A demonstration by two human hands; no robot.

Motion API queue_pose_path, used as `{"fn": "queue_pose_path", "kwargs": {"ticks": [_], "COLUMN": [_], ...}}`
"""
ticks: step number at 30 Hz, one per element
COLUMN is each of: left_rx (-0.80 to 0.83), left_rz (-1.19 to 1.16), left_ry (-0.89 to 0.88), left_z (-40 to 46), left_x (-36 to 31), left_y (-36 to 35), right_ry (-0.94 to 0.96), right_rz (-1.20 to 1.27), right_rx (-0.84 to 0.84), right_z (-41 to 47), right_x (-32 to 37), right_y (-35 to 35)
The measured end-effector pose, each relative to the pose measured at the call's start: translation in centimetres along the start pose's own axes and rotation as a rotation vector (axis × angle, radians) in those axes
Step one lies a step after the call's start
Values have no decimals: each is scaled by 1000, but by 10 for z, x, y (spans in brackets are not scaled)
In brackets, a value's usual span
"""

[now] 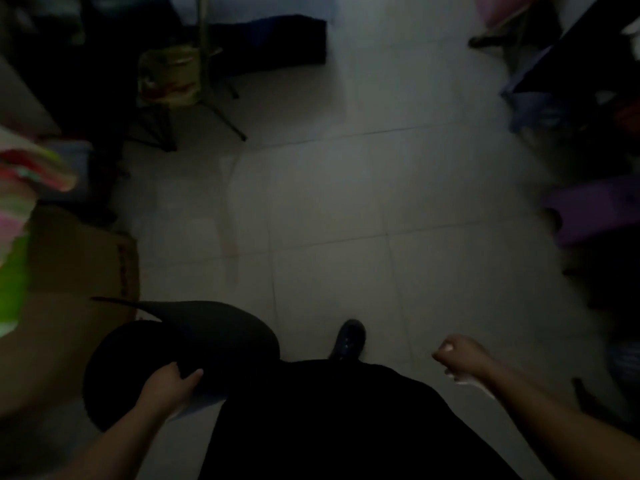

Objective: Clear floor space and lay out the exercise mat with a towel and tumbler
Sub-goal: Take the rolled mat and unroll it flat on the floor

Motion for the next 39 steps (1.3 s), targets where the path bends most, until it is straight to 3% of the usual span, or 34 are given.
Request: {"fn": "queue_pose_path", "kwargs": {"ticks": [4,9,21,32,39], "left_rx": [-37,-70,90,126,52], "left_rz": [34,14,-6,86,119], "left_ry": [-60,-97,-199,-204,-107], "left_z": [37,81,200,279,310], "left_x": [-74,-152,-315,-441,-541], "left_y": [11,20,89,133,133], "right_ry": [-88,-121,20,-125,-19], "right_rz": [213,329,274,286,169], "right_rx": [-34,-34,-78,-111,-40], "right_z": [16,37,108,190,266], "right_x": [-32,-18,109,88,99], "right_y": [35,66,219,372,503]}}
Point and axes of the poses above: each hand's wrist, its own z-axis towards the middle knuckle, its own y-axis out of the back of the hand, x = y × z, the point moved 1 cm from there along z, towards the middle knuckle, and after that the axes turned 7 degrees about -y, right-handed, at the moved point
